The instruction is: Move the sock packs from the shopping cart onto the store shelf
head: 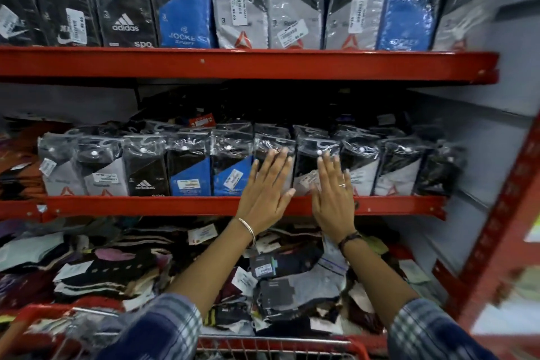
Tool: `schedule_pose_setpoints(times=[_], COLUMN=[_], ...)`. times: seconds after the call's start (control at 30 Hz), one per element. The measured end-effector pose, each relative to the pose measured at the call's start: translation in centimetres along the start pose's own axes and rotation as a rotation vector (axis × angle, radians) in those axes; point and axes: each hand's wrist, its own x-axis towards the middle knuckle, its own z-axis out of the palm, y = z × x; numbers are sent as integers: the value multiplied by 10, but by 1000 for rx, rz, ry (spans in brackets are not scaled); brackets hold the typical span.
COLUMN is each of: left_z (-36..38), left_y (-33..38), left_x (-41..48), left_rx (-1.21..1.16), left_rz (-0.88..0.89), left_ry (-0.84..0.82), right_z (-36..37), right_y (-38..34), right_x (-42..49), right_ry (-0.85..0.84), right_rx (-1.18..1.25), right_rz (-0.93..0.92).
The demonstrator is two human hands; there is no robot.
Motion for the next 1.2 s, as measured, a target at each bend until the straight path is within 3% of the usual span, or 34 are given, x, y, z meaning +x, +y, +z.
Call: schedule_pose_setpoints(times=[0.27,0.6,1.2], left_z=[53,94,77], left_y=[21,12,25], left_x=[35,57,42], left_rx=[93,260,303], left_rz=[148,209,122], left_ry=[34,232,139], right_z=[5,35,18], right_y=[66,98,91], right_x=[22,33,27], right_ry=[90,222,89], right_rx=[-115,-217,-195], right_rz=[-34,-257,-230])
